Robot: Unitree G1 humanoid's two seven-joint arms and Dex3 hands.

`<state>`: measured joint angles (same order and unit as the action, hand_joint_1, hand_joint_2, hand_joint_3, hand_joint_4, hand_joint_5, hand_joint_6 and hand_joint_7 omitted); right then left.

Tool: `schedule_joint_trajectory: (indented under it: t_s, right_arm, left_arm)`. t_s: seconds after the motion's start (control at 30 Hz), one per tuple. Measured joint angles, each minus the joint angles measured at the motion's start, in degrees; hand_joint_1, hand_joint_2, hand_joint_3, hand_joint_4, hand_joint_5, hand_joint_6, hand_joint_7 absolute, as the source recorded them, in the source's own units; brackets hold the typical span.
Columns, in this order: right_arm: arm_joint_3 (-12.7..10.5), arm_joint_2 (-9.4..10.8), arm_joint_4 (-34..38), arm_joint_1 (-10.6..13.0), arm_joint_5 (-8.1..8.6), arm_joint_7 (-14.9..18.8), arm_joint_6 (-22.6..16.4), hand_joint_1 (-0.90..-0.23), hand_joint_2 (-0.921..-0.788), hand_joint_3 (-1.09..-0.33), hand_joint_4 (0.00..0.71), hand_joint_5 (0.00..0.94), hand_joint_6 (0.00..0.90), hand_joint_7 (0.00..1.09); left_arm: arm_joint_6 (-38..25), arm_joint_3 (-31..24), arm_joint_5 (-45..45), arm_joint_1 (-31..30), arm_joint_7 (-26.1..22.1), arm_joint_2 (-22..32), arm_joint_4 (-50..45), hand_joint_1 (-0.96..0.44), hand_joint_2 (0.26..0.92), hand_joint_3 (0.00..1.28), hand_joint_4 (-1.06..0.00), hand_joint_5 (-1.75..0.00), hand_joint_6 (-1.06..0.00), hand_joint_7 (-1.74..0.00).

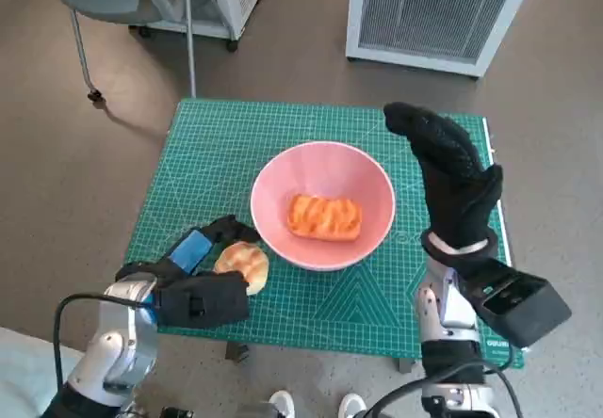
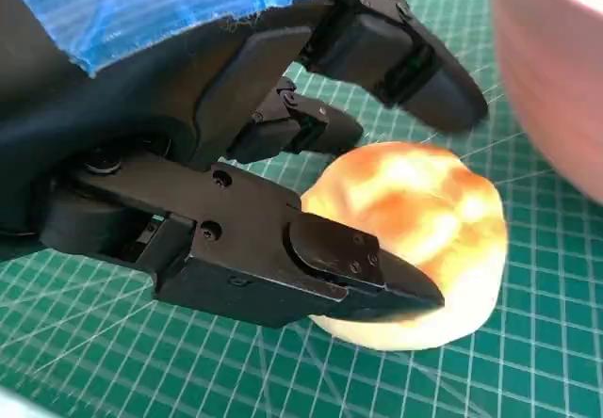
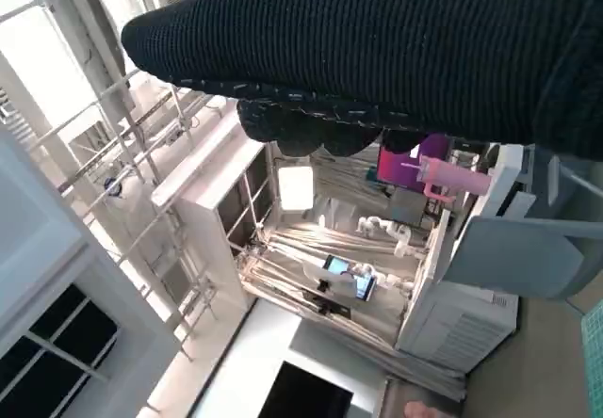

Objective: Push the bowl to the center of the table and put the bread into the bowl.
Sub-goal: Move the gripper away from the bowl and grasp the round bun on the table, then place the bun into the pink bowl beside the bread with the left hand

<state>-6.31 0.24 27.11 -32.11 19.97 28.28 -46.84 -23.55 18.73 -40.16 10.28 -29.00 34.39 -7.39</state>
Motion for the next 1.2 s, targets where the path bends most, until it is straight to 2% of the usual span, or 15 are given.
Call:
schedule_joint_trajectory:
  t_s: [0.23,0.57,0.73,0.93,1.2]
  right_arm:
    - [0.0,0.0,0.0,0.0,-0.01,-0.1,0.0,-0.506,-0.921,-0.815,0.263,0.004,-0.001,0.67]
    - [0.0,0.1,0.2,0.0,-0.03,-0.3,0.0,-0.506,-0.921,-0.815,0.264,0.004,-0.001,0.67]
    - [0.0,0.1,0.2,0.0,-0.04,-0.3,-0.1,-0.508,-0.921,-0.815,0.264,0.004,-0.001,0.67]
    - [0.1,0.1,0.2,0.0,-0.07,-0.3,-0.2,-0.505,-0.921,-0.816,0.265,0.005,-0.001,0.67]
    - [0.1,0.1,0.3,0.0,-0.07,-0.3,-0.3,-0.503,-0.921,-0.821,0.265,0.005,-0.001,0.67]
  left_arm:
    - [2.6,-2.3,1.9,-2.1,1.0,0.8,-1.4,0.0,0.513,0.8,-0.66,-1.36,-0.64,-1.31]
    - [3.0,-5.9,2.9,-6.4,1.1,1.8,-5.0,0.0,0.577,0.68,-0.67,-1.26,-0.65,-1.31]
    - [3.0,-8.2,4.1,-8.4,1.0,2.1,-6.8,0.0,0.628,0.57,-0.71,-1.21,-0.66,-1.25]
    - [3.6,-12.0,6.3,-10.7,1.0,2.4,-9.4,0.0,0.646,0.52,-0.75,-1.17,-0.67,-1.2]
    - [4.3,-19.0,9.2,-11.8,1.0,3.5,-14.7,0.0,0.665,0.49,-0.75,-1.12,-0.67,-1.22]
